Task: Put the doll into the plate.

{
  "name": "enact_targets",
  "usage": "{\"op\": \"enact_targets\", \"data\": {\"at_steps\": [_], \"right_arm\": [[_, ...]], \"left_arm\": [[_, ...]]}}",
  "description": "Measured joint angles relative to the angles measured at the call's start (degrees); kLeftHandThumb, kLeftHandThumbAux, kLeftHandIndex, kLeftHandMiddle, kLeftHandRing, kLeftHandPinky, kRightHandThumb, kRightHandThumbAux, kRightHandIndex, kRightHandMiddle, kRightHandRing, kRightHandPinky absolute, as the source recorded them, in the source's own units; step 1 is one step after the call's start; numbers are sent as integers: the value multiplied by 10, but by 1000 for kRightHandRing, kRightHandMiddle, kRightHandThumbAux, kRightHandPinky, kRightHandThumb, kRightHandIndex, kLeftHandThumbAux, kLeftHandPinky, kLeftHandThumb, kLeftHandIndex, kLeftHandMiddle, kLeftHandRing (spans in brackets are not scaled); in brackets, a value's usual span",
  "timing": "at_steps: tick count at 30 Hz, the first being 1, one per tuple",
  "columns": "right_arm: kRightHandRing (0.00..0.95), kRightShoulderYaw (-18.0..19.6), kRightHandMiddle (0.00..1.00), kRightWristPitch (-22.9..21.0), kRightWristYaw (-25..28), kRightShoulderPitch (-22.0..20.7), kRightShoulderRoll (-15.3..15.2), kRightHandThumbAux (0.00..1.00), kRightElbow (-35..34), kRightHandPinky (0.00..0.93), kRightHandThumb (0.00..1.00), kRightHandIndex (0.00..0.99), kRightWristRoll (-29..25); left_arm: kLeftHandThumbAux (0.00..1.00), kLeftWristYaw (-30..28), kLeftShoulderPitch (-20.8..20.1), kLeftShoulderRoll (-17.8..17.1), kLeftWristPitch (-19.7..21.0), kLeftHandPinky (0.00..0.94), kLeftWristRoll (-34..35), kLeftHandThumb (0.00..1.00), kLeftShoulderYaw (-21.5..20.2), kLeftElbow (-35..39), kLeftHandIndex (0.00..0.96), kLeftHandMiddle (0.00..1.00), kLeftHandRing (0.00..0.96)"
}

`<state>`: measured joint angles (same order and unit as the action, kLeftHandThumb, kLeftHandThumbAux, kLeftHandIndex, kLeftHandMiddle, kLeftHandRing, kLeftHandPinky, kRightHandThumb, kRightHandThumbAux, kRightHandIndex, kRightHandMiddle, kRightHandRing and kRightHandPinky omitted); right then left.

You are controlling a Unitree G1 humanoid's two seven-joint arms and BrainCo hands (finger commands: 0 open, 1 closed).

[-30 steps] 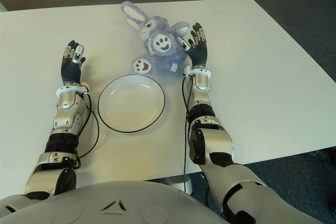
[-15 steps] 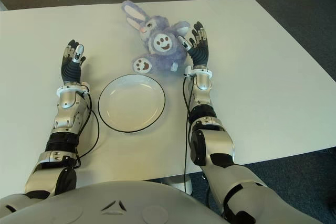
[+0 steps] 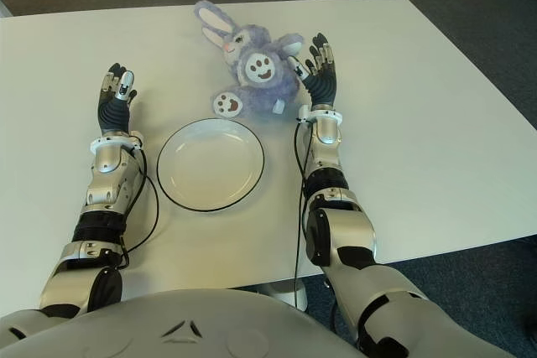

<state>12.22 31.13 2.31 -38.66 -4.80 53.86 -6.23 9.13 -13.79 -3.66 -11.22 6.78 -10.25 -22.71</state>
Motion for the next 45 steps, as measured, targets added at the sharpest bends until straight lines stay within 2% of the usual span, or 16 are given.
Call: {"op": "enact_targets", "data": {"at_steps": [11, 23, 34, 45], "right_arm": [[0, -35, 0, 0, 7, 3, -32, 625, -7, 0, 49, 3, 40], [0, -65, 0, 2, 4, -2, -63, 584, -8, 0, 18, 0, 81], [0, -83, 0, 0, -1, -28, -97, 537, -11, 0, 86, 0, 113], [0, -96, 0, -18, -11, -49, -125, 504, -21, 0, 73, 0, 139]], "left_arm": [[417, 0, -2, 0, -3, 0, 2, 0, 0, -3, 0, 10, 0], [425, 0, -6, 0, -9, 0, 6, 0, 0, -9, 0, 22, 0], [421, 0, -8, 1, -9, 0, 6, 0, 0, -12, 0, 20, 0], [416, 0, -10, 2, -9, 0, 6, 0, 1, -15, 0, 24, 0]]}}
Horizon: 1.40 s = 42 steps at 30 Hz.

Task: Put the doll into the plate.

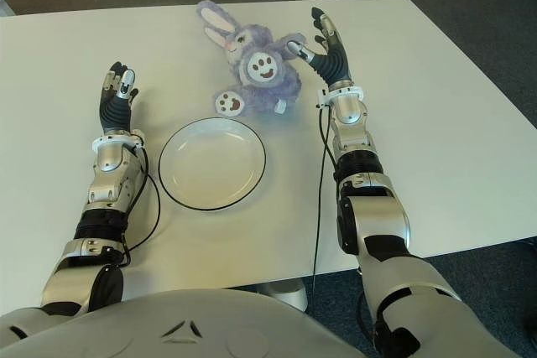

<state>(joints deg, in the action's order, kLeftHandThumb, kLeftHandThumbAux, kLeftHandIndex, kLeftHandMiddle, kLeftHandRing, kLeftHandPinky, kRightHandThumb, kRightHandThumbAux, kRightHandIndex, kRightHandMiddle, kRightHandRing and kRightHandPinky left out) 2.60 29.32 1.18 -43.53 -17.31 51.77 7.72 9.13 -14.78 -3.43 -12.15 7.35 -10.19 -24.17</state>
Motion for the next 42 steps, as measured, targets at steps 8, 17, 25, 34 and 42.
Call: {"op": "enact_targets", "data": {"at_steps": [8, 17, 25, 34, 42], "right_arm": [[0, -10, 0, -13, -13, -13, -16, 490, -1, 0, 75, 0, 17], [0, -13, 0, -19, -20, -22, -21, 499, 0, 0, 95, 0, 19], [0, -15, 0, -23, -23, -29, -27, 478, 1, 0, 96, 0, 22], [0, -24, 0, -21, -22, -44, -46, 462, 2, 0, 95, 0, 35], [0, -50, 7, -9, -28, -50, -65, 439, 11, 0, 77, 18, 71]], "left_arm": [[417, 0, -3, 1, -1, 0, -2, 0, 0, -3, 0, 27, 0], [409, 1, -7, 5, -2, 0, -7, 0, -1, -8, 0, 35, 8], [412, 1, -11, 8, -3, 0, -7, 0, -2, -11, 0, 35, 9], [408, 1, -15, 10, -6, 0, -7, 0, -3, -14, 0, 32, 5], [409, 1, -16, 12, -9, 0, -7, 0, -3, -14, 0, 33, 4]]}}
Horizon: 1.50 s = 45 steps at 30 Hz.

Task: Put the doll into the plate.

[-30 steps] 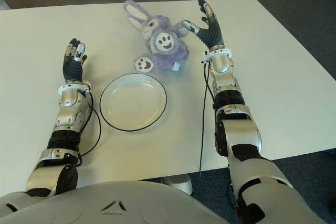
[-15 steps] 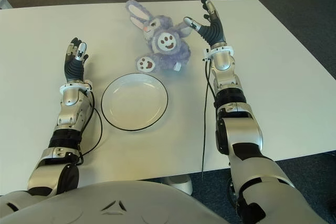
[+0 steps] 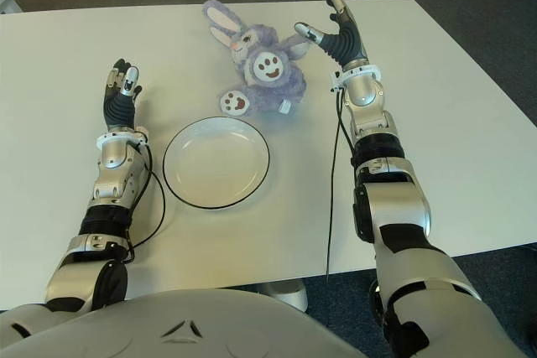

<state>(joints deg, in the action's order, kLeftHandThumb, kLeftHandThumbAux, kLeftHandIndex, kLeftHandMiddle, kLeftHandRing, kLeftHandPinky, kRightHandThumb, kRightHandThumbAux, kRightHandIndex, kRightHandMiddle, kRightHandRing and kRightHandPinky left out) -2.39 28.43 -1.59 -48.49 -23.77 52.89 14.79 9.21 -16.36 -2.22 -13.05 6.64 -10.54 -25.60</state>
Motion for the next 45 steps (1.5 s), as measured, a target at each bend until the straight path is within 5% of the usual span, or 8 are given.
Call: {"op": "enact_targets", "data": {"at_steps": [45], "right_arm": [[0, -112, 12, 43, -97, -46, -24, 513, 75, 20, 79, 55, 133]], "left_arm": [[414, 0, -3, 9, -5, 0, -5, 0, -2, -2, 0, 32, 5]]}}
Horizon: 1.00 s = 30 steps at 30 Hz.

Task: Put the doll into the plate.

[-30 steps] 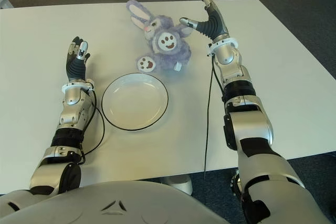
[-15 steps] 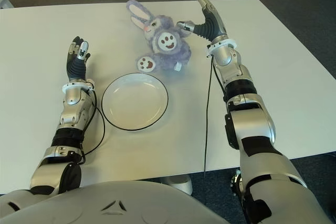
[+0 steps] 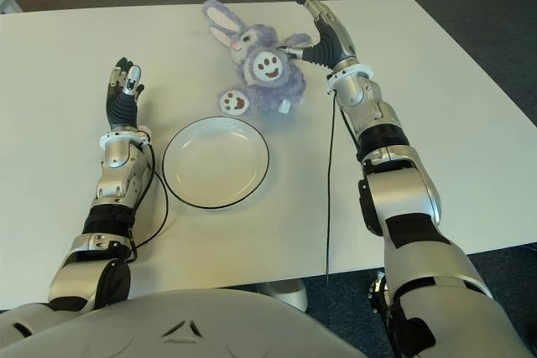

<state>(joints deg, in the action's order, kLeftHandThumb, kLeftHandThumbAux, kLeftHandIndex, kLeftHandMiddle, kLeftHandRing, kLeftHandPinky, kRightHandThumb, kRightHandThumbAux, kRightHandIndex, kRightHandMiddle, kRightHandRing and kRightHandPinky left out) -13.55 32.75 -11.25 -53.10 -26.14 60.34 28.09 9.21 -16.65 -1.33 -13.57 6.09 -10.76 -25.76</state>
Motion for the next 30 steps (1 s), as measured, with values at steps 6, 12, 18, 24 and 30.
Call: {"op": "enact_targets", "data": {"at_steps": [6, 12, 18, 24, 30], "right_arm": [[8, -11, 16, -2, -13, -4, -1, 536, 1, 43, 128, 55, 12], [27, -17, 26, -2, -18, -6, 0, 556, 1, 63, 180, 69, 14], [32, -25, 29, -2, -21, -7, 0, 554, 4, 63, 200, 73, 17], [34, -33, 29, -1, -22, -7, 1, 550, 6, 70, 218, 77, 20], [39, -38, 35, 4, -22, -7, 3, 560, 8, 80, 226, 82, 21]], "left_arm": [[410, 0, 0, 0, 0, 0, 0, 0, -1, 0, 0, 34, 11], [405, 0, 1, 0, 0, 0, 0, 0, -1, 2, 0, 36, 13], [410, 0, 2, 0, 0, 0, 0, 0, -1, 4, 0, 32, 9], [408, 0, 3, 0, 0, 0, 0, 0, -1, 4, 0, 30, 8], [402, 0, 3, 0, 0, 0, 0, 0, -1, 5, 0, 28, 9]]}}
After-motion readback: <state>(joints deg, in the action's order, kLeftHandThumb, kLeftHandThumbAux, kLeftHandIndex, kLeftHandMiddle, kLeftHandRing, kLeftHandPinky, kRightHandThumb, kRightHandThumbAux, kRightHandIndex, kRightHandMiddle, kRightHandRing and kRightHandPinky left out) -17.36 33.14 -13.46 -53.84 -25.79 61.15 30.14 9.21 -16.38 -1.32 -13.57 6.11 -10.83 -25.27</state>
